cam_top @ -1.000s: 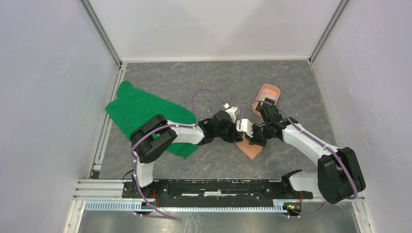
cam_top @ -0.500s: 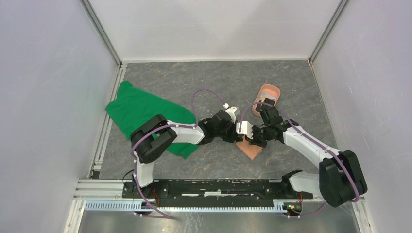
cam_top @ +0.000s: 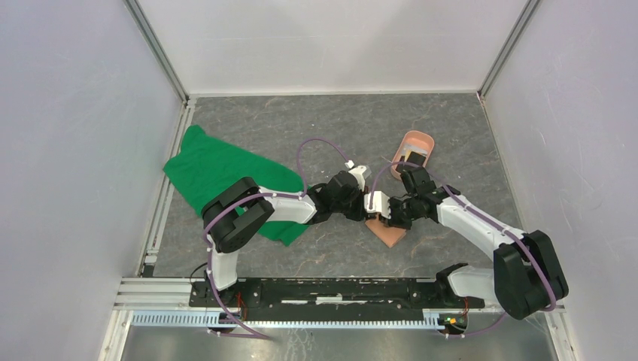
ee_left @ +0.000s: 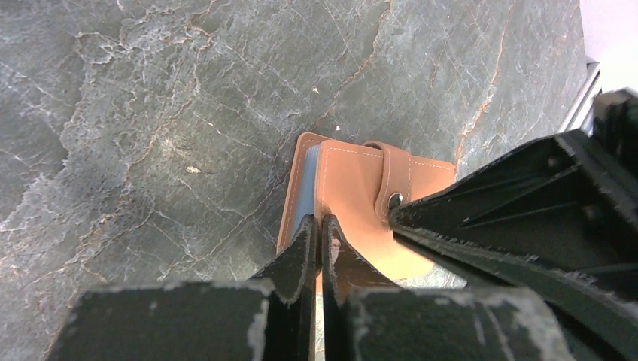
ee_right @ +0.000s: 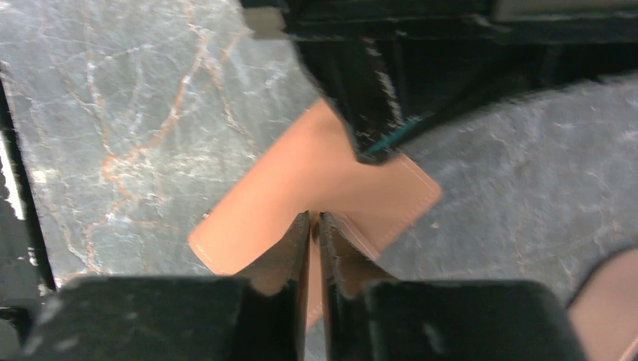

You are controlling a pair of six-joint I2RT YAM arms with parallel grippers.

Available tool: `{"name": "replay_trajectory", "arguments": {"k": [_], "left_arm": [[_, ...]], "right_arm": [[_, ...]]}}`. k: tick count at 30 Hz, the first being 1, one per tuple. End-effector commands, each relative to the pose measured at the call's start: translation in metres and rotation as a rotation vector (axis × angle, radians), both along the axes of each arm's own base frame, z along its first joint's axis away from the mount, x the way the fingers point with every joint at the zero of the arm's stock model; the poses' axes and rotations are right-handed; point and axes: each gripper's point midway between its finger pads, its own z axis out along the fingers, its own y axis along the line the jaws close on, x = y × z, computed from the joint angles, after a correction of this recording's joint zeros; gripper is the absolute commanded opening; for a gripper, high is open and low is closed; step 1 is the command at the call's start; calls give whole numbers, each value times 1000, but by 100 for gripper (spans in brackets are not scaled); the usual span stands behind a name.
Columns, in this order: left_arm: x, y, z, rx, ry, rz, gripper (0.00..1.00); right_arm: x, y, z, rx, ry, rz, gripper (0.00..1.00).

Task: Put the credit cards into the card holder
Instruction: Close the card holder at the center of the board, then reset both arms

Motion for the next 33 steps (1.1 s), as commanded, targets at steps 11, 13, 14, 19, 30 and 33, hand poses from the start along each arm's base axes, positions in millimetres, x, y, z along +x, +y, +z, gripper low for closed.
{"name": "replay_trajectory", "arguments": {"k": [11, 13, 14, 19, 30, 33], "left_arm": [[29, 6, 64, -52, -98, 70, 40], [38, 11, 87, -73, -149, 82, 49], [42, 15, 101, -86, -180, 91, 54], [43, 45, 158, -110, -379, 114, 66], [8, 149, 240, -301, -507, 310, 100], [4, 170, 245, -277, -506, 342, 100]], "right_arm": [[20, 14, 80, 95, -37, -46, 69], [27, 15, 94, 131, -82, -66, 74], [29, 14, 98, 146, -99, -76, 75], [41, -5, 123, 302, -169, -173, 75], [87, -104, 183, 476, -374, -710, 98], [85, -107, 189, 490, -347, -705, 98]]}}
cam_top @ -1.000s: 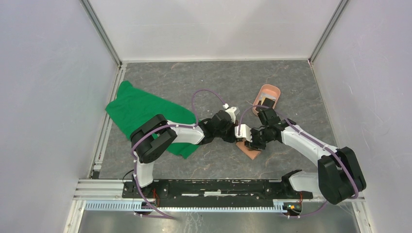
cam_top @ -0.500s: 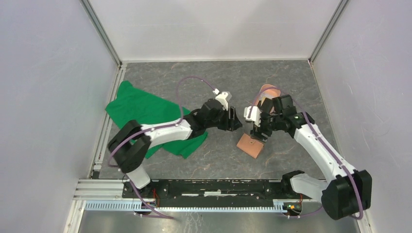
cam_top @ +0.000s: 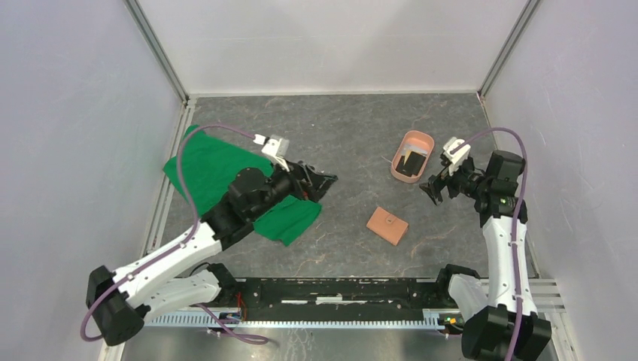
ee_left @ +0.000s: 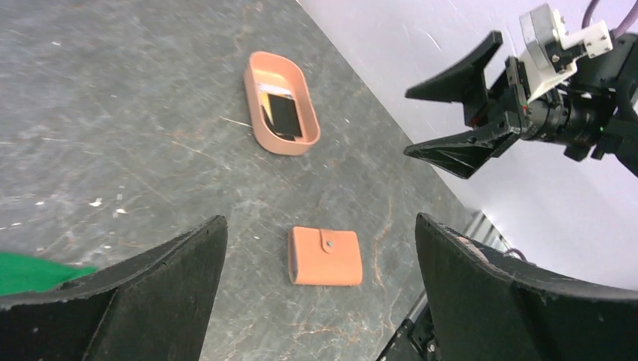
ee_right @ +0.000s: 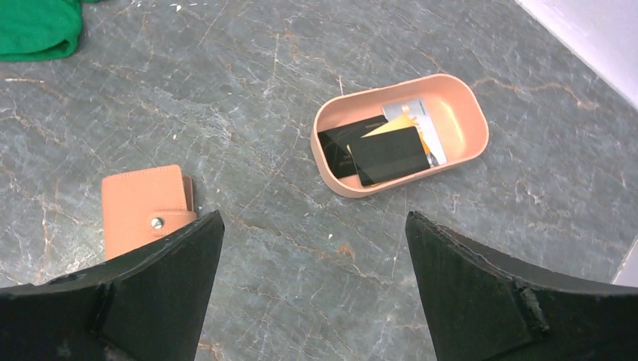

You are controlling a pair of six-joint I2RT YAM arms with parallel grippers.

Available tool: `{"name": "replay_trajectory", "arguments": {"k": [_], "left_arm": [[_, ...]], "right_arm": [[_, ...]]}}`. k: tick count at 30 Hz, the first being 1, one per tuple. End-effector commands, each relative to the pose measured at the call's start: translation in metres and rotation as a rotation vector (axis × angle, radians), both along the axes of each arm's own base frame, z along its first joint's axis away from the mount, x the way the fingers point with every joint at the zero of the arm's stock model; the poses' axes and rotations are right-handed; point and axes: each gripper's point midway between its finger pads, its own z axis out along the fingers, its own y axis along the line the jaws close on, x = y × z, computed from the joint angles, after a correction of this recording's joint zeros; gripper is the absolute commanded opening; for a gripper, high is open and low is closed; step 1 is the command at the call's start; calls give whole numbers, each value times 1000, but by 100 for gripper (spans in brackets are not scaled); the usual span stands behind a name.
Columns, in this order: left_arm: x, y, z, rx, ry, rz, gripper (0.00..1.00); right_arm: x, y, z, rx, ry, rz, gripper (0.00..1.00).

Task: Put the credit cards into the card holder
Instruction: Reset both arms

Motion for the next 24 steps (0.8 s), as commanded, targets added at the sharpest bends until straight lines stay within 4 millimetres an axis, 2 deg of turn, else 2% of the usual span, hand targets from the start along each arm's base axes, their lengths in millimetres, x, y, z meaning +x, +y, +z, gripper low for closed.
{"name": "replay_trajectory", "arguments": {"k": [1, 3, 6, 9, 10, 12, 15, 19, 21, 24], "left_arm": [[-2, 31, 3, 17, 24, 82, 100], [-7, 39, 1, 27, 24, 92, 100], [-15, 46, -17, 45, 65, 94, 100], [-22, 47, -32, 35, 96, 78, 100], [-23, 47, -36, 30, 105, 74, 100], [-25, 49, -35, 29, 104, 74, 100], [-22, 60, -22, 84, 71, 116, 100], [-14, 83, 2, 191, 31, 205, 100], [-11, 90, 17, 197, 13, 236, 100], [-11, 90, 43, 168, -13, 229, 100]], "right_arm": [[8, -5, 24, 50, -16, -27, 98], [-3, 1, 13, 18, 0, 45, 98], [-23, 8, -13, -40, 35, 153, 98], [-52, 23, -37, -69, 40, 312, 98], [-56, 25, -39, -71, 34, 323, 98], [-50, 18, -38, -79, 42, 255, 98], [-18, -10, -11, -80, 34, 7, 98], [13, -45, 50, -16, -74, -311, 98], [18, -59, 77, 33, -139, -442, 98], [17, -56, 106, 73, -190, -450, 98]]}}
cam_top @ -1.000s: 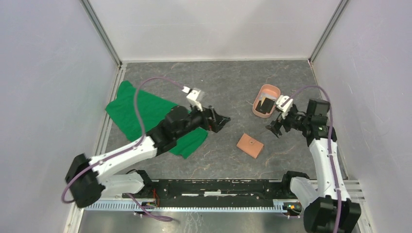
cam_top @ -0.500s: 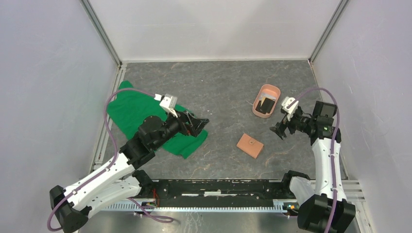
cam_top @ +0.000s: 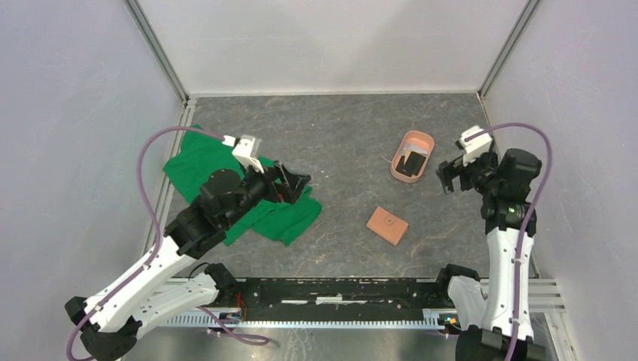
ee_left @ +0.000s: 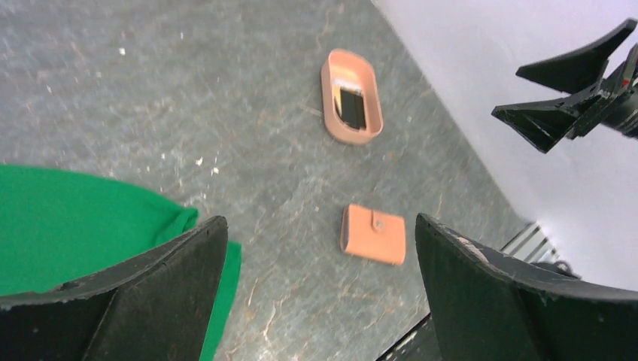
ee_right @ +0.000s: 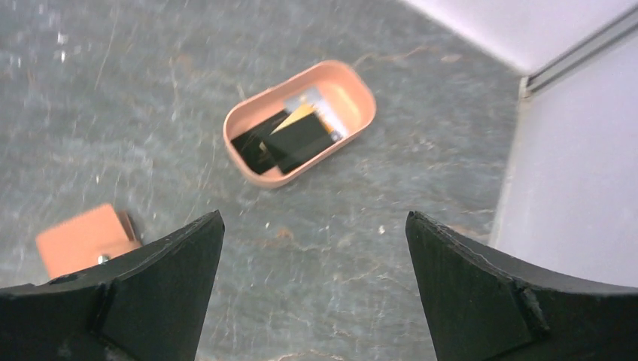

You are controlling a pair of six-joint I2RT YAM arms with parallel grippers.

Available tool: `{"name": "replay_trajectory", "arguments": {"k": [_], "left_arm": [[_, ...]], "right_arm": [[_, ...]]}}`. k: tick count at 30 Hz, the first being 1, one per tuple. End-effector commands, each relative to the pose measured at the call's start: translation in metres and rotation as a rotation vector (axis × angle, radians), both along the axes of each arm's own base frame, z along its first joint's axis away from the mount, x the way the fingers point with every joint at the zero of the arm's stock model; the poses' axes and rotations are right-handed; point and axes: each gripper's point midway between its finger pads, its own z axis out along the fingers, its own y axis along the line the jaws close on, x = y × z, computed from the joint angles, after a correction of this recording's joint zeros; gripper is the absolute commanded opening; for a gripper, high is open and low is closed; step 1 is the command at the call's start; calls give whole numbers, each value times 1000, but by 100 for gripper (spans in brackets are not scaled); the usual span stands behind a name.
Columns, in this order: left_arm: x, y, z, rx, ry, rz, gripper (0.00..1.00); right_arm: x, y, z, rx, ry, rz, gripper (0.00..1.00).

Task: Put the credit cards into the card holder
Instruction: Reset both arms

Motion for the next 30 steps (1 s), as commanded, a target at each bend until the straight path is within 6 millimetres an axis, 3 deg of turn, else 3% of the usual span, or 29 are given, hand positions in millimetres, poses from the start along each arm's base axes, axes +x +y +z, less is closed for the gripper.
{"name": "replay_trajectory", "arguments": {"k": [1, 6, 9, 21, 30], "left_arm": [[4, 12, 41, 27, -77, 28, 100], [-8, 7, 88, -38, -123, -38, 100], [-17, 5, 107, -64, -131, -77, 100], [-24, 20, 123, -51, -168, -54, 100], [-31, 28, 125, -64, -182, -51, 100]], "right_arm": [[13, -11, 84, 103, -188, -158, 98], [9, 2, 117, 201, -218, -129, 98], [7, 5, 134, 227, -226, -131, 98], [-6, 22, 167, 216, -276, -27, 98], [-10, 26, 173, 227, -287, -10, 98]]}}
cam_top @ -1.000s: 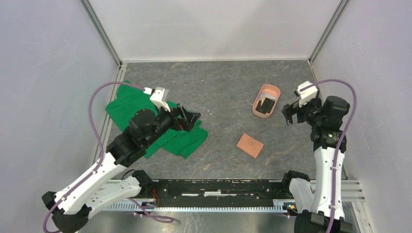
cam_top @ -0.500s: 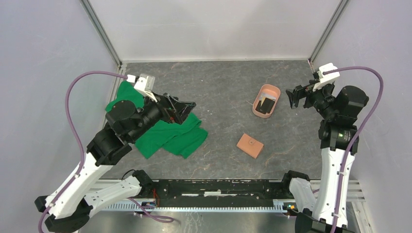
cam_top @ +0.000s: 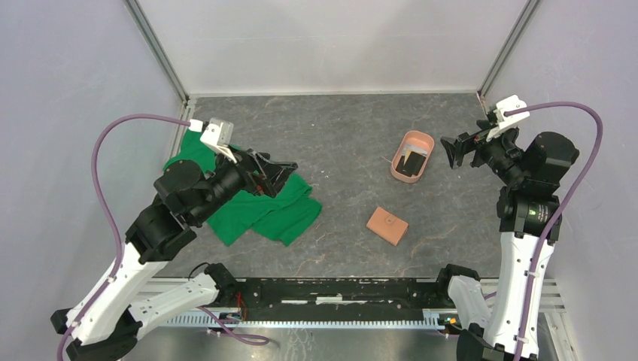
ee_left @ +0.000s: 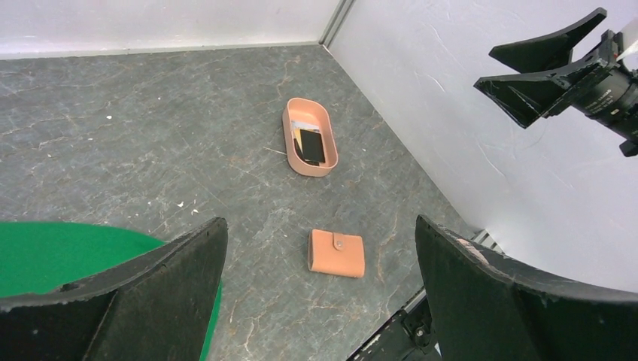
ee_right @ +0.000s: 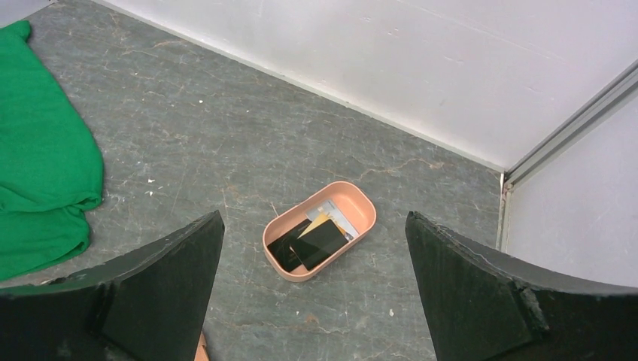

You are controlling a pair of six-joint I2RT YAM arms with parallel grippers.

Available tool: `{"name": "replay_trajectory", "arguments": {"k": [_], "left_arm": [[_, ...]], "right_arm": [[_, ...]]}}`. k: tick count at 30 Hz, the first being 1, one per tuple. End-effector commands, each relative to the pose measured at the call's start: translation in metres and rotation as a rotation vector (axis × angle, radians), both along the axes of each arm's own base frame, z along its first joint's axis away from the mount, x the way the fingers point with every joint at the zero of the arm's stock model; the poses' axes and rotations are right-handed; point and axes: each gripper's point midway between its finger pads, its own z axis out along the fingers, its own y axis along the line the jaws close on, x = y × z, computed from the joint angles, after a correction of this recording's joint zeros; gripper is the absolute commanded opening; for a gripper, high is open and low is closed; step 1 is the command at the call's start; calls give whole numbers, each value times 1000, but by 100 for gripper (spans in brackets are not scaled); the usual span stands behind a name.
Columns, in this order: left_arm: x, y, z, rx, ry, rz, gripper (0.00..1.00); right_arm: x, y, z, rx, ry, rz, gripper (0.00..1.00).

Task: Put the credit cards into the card holder
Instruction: Reset both arms

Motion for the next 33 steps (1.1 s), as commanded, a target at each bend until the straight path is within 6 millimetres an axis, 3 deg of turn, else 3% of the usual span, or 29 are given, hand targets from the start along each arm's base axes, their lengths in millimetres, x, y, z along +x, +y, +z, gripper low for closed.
{"name": "replay_trajectory", "arguments": {"k": [1, 22, 33], "left_arm": [[-6, 10, 13, 5, -63, 3, 100], [-11, 16, 9, -4, -74, 8, 100], [-8, 15, 5, -1, -81, 12, 100]], "right_arm": [[-7, 7, 17, 6, -38, 29, 98], [-8, 7, 20, 20, -42, 24, 98], [-4, 6, 7, 31, -25, 22, 98]]}}
